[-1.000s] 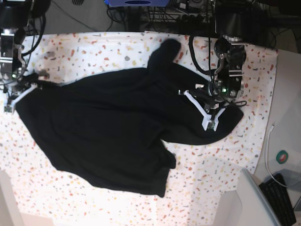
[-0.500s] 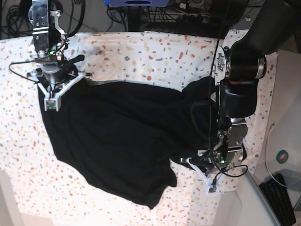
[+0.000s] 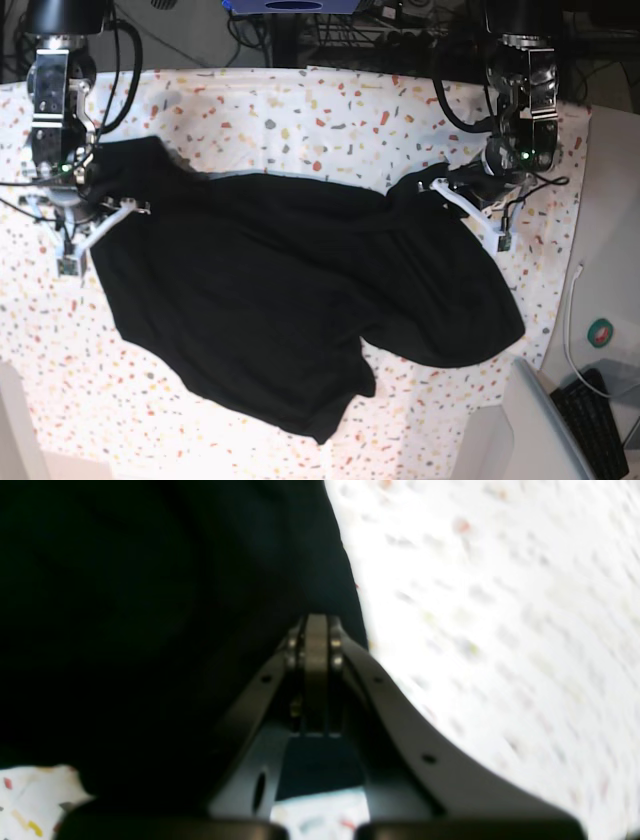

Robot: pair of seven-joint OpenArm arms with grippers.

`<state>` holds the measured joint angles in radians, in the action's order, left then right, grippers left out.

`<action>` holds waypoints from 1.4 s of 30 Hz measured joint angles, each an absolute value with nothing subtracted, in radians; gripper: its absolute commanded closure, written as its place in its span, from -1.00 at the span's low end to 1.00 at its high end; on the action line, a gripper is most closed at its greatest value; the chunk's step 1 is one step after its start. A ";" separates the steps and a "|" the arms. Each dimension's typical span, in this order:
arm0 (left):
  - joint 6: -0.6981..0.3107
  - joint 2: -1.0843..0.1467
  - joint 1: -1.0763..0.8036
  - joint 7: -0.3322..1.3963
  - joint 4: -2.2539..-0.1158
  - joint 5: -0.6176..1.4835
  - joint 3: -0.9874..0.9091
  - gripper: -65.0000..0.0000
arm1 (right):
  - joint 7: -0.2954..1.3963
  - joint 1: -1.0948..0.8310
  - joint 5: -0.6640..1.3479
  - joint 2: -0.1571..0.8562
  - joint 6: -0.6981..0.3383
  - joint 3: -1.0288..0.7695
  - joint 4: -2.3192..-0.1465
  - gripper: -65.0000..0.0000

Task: Layout the t-shirt on the table in an organized manner, then fold the t-shirt properly
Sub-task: 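Hold the shirt with both grippers and stretch it wide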

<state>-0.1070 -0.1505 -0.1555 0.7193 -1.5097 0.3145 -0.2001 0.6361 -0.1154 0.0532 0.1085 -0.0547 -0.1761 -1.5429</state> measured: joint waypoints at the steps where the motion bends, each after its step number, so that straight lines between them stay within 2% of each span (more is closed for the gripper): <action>1: -0.111 -0.143 -0.175 0.696 -1.519 0.320 -0.216 1.00 | 0.636 -0.081 0.050 0.107 -0.081 -0.173 -1.504 1.00; 3: -0.109 -0.131 -0.213 0.700 -1.539 0.318 -0.229 1.00 | 0.633 -0.004 0.054 0.102 -0.130 -0.170 -1.418 1.00; 7: -0.108 -0.069 -0.306 0.710 -1.605 0.317 -0.227 1.00 | 0.628 0.093 0.060 0.120 -0.132 -0.157 -1.279 1.00; 10: -0.112 -0.053 -0.355 0.710 -1.644 0.319 -0.149 1.00 | 0.628 0.120 0.049 0.160 -0.128 -0.117 -1.183 1.00; 17: -0.139 -0.065 -0.233 0.671 -1.431 0.348 -0.093 1.00 | 0.543 0.075 0.050 0.195 -0.129 -0.093 -1.122 1.00; 24: -0.157 -0.198 -0.095 0.649 -1.274 0.361 -0.162 1.00 | 0.494 -0.112 0.045 0.195 -0.114 -0.099 -1.270 1.00; 28: -0.128 -0.281 0.027 0.685 -1.159 0.322 -0.208 1.00 | 0.531 -0.235 0.043 0.131 -0.112 -0.095 -1.414 1.00; 32: -0.109 -0.303 0.121 0.707 -1.115 0.310 -0.216 1.00 | 0.573 -0.320 0.059 0.034 -0.135 -0.087 -1.553 1.00; 36: -0.112 -0.299 0.095 0.699 -1.285 0.324 -0.215 1.00 | 0.555 -0.331 0.047 0.030 -0.121 -0.097 -1.729 1.00; 39: -0.119 -0.297 -0.028 0.694 -1.451 0.329 -0.219 1.00 | 0.552 -0.360 0.046 0.033 -0.117 -0.102 -1.813 1.00; 42: -0.125 -0.268 -0.181 0.727 -1.566 0.326 -0.287 1.00 | 0.579 -0.370 0.052 0.023 -0.125 -0.088 -1.804 1.00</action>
